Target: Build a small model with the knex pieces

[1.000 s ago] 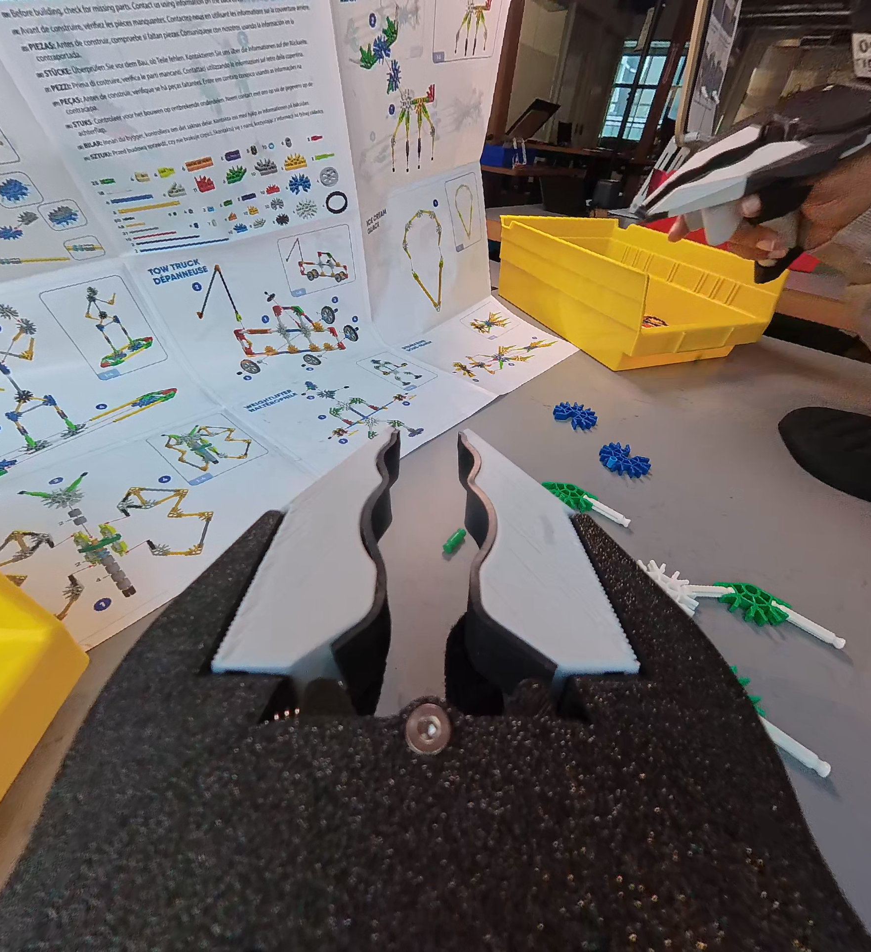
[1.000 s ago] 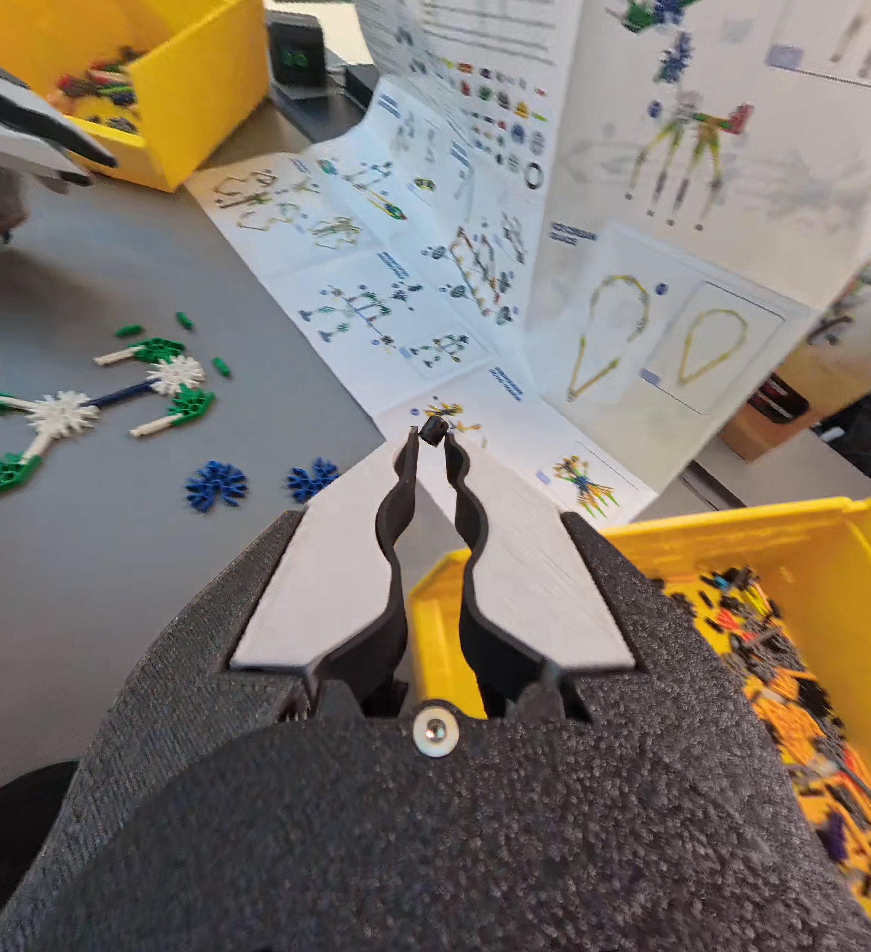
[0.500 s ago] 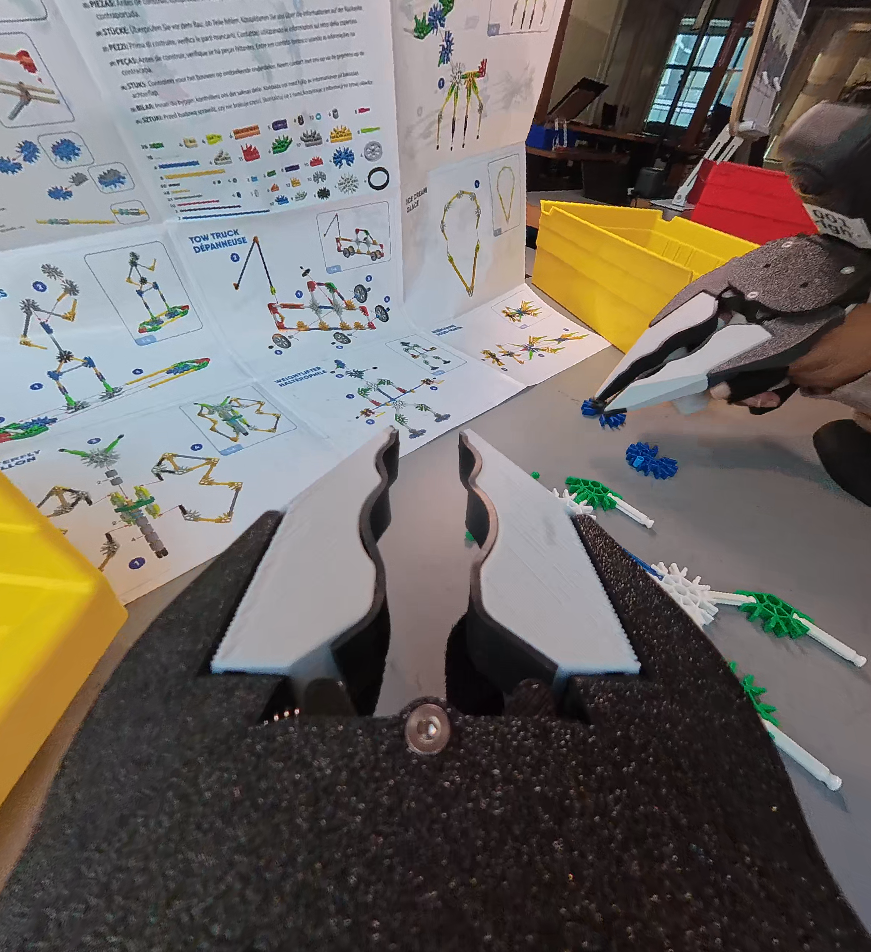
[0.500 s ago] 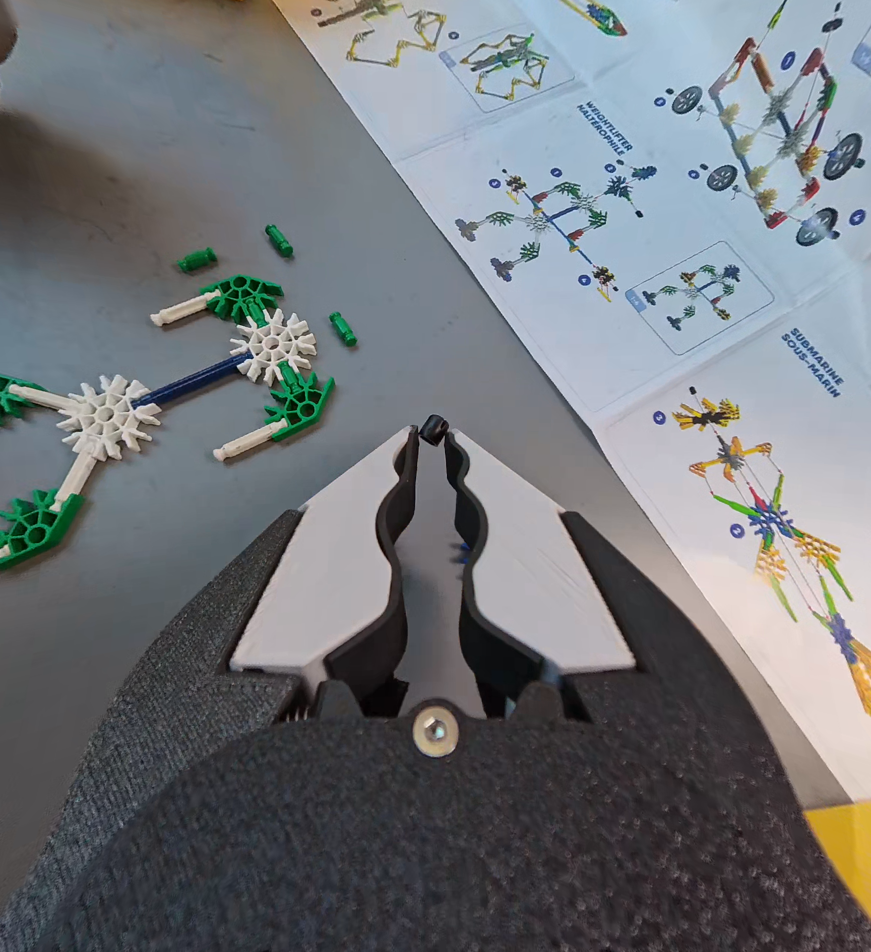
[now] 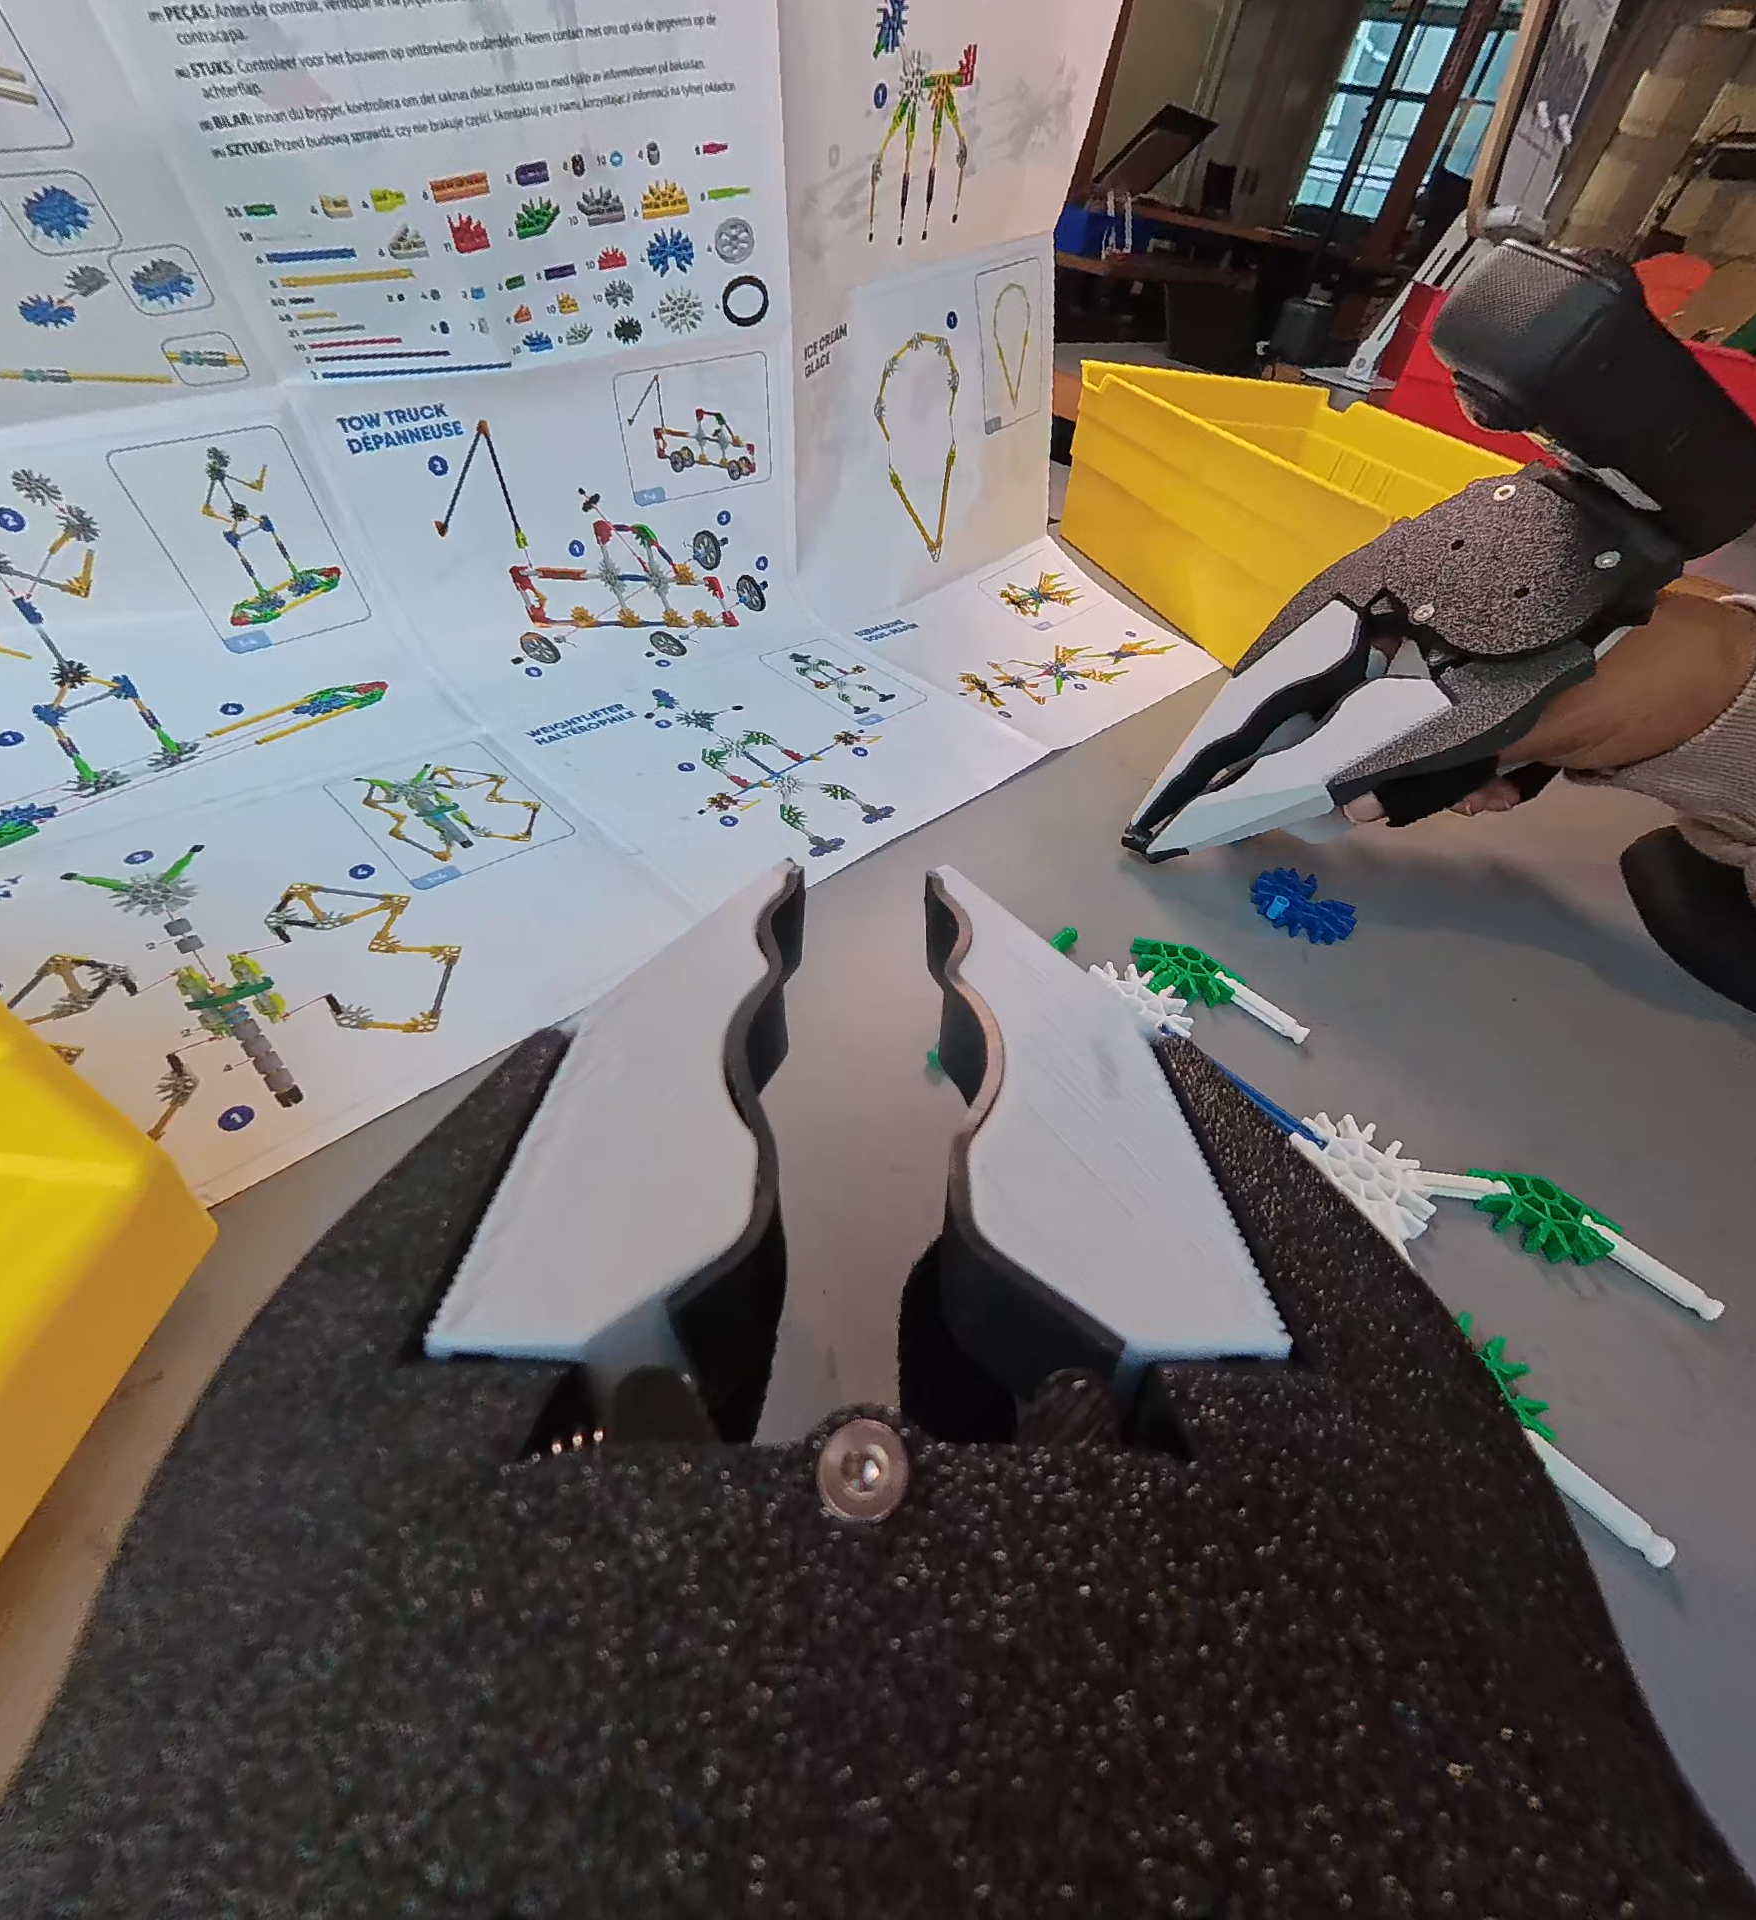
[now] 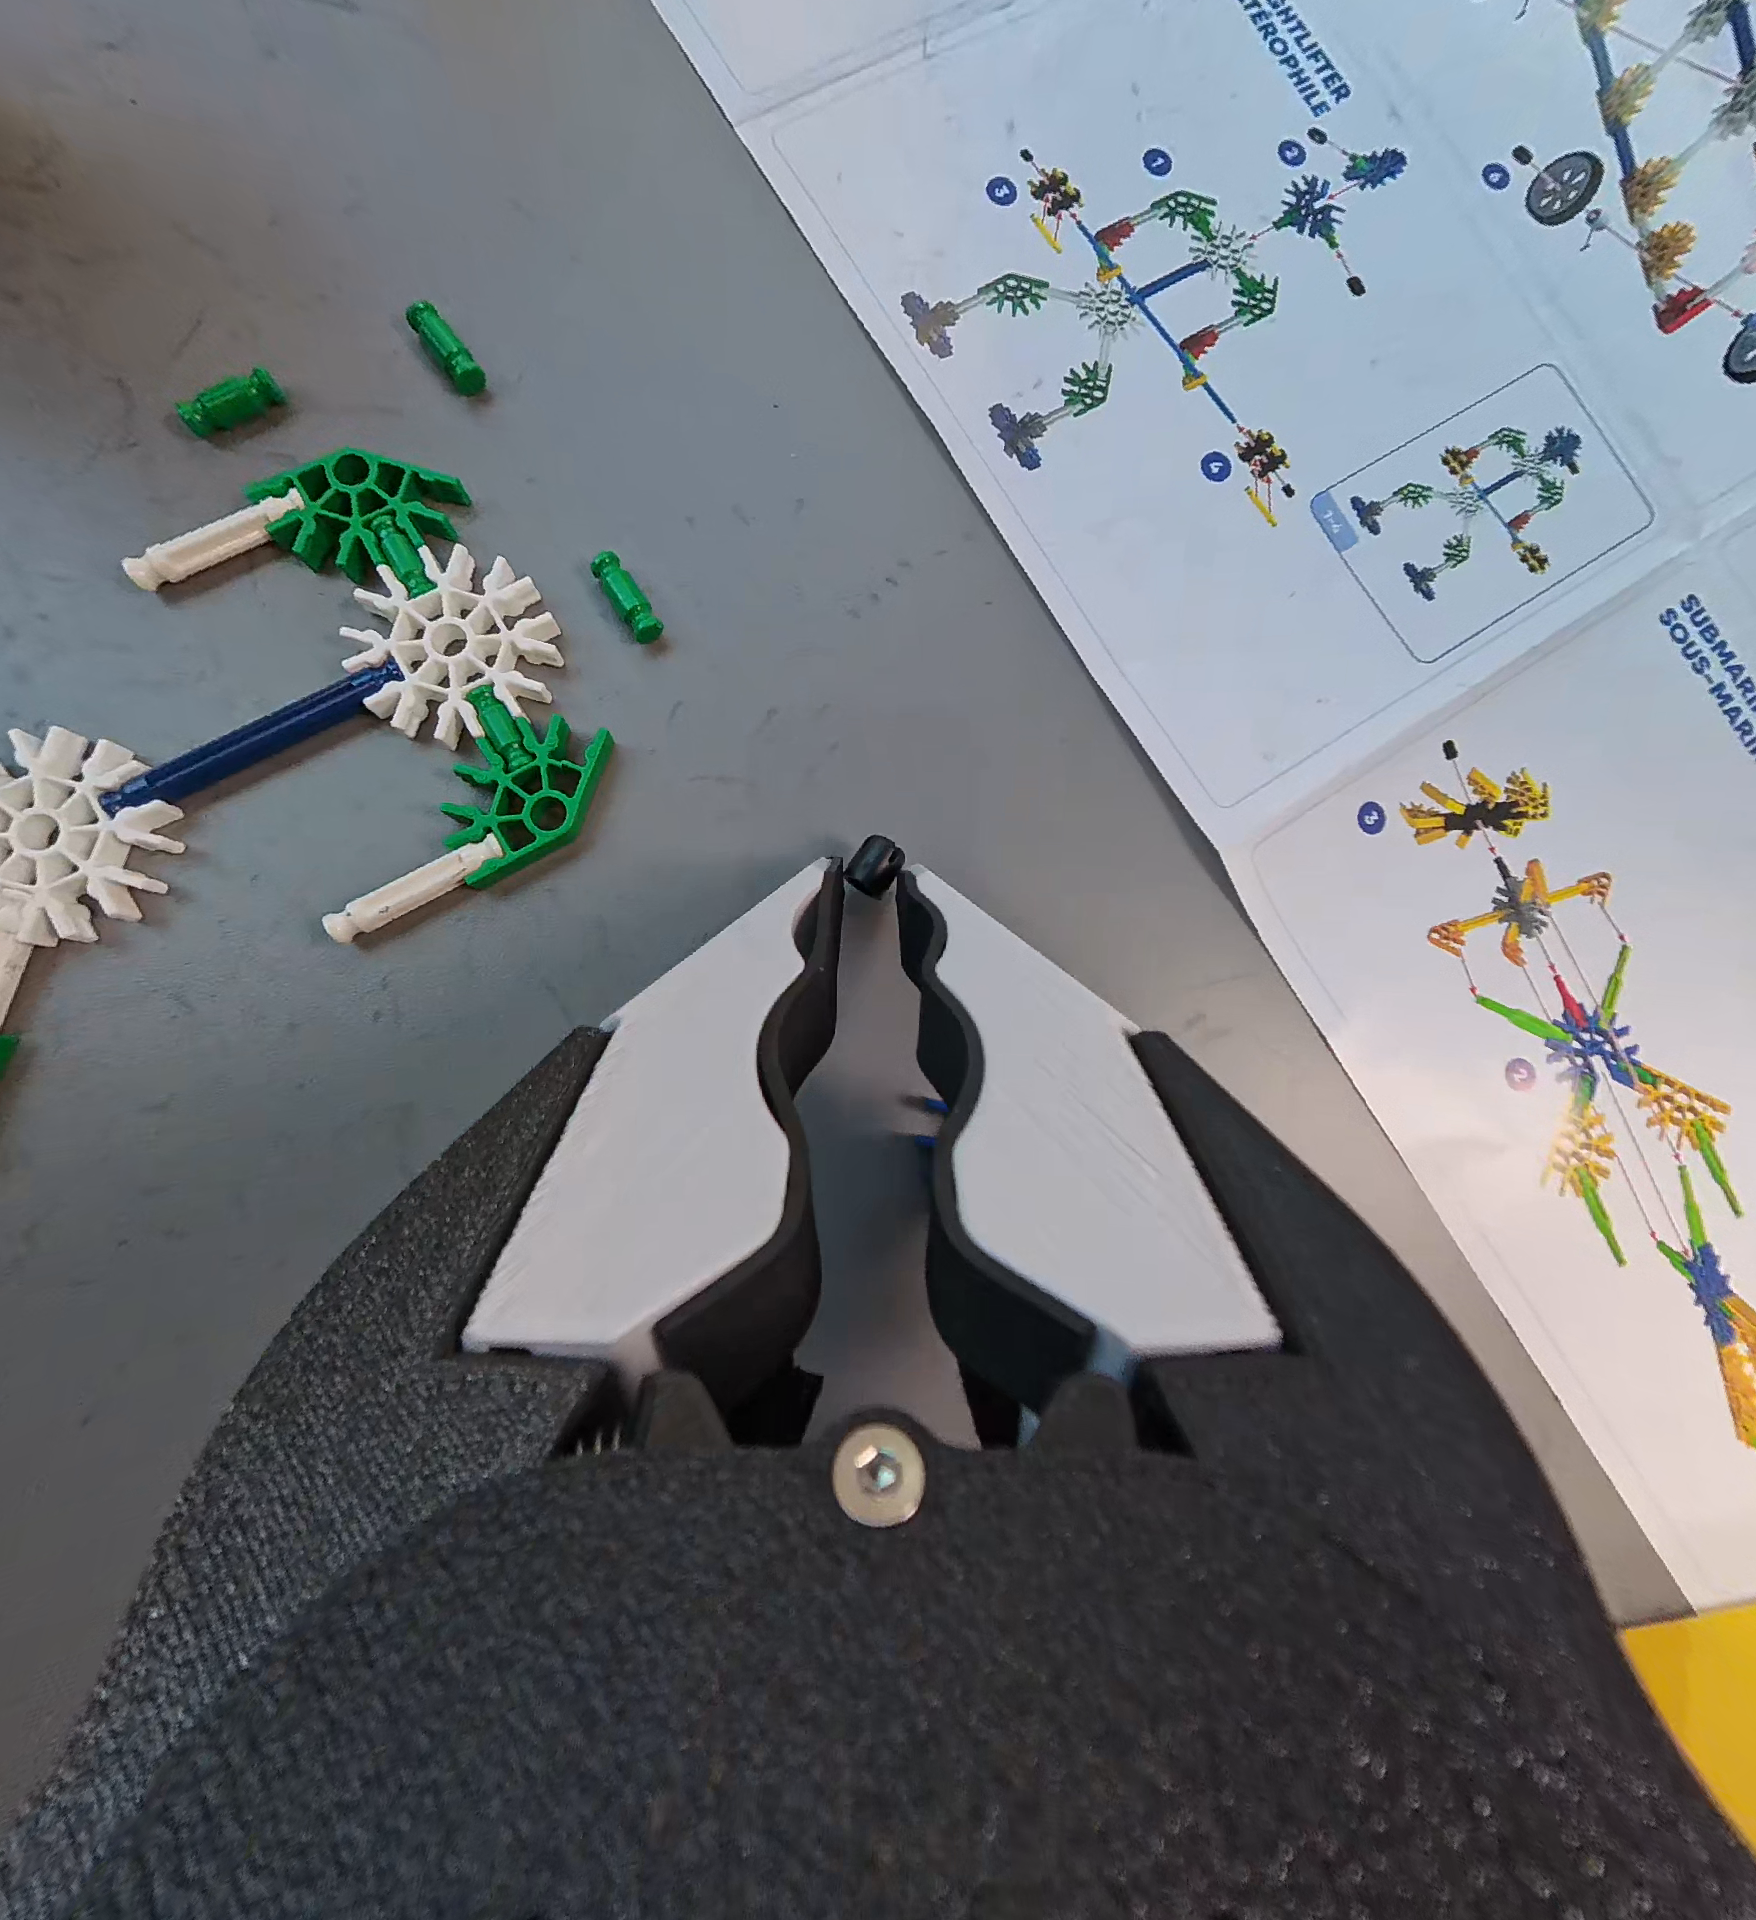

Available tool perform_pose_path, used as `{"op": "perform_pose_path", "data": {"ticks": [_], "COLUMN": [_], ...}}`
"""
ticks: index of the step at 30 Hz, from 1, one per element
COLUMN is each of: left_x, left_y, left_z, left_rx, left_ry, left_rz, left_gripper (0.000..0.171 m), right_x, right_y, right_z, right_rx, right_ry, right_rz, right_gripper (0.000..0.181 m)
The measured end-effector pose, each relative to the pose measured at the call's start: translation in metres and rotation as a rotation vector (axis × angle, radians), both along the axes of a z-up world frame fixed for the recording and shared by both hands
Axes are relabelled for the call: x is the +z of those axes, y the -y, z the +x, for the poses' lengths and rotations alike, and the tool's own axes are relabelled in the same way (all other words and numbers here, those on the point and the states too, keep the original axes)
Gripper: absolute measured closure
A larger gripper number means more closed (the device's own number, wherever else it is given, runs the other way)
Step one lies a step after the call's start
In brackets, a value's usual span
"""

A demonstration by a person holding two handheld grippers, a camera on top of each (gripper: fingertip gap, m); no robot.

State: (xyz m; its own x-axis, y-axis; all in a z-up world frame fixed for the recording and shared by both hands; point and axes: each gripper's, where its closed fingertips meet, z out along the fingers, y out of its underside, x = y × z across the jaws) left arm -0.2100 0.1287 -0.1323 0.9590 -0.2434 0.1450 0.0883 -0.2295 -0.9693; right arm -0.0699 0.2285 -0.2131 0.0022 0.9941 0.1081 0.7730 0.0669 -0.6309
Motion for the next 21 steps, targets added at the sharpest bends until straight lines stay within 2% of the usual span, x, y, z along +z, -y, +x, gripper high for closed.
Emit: {"op": "perform_pose_path", "data": {"ticks": [21], "left_x": [-0.0035], "left_y": [-0.0002], "left_z": [-0.0017], "left_rx": [0.003], "left_ry": [0.012], "left_rz": [-0.024], "left_gripper": [0.15], "right_x": [-0.0018], "right_y": [0.0002], "right_z": [0.0008], "right_rx": [0.013], "right_ry": [0.041], "right_rz": [0.052], "right_gripper": [0.166]}}
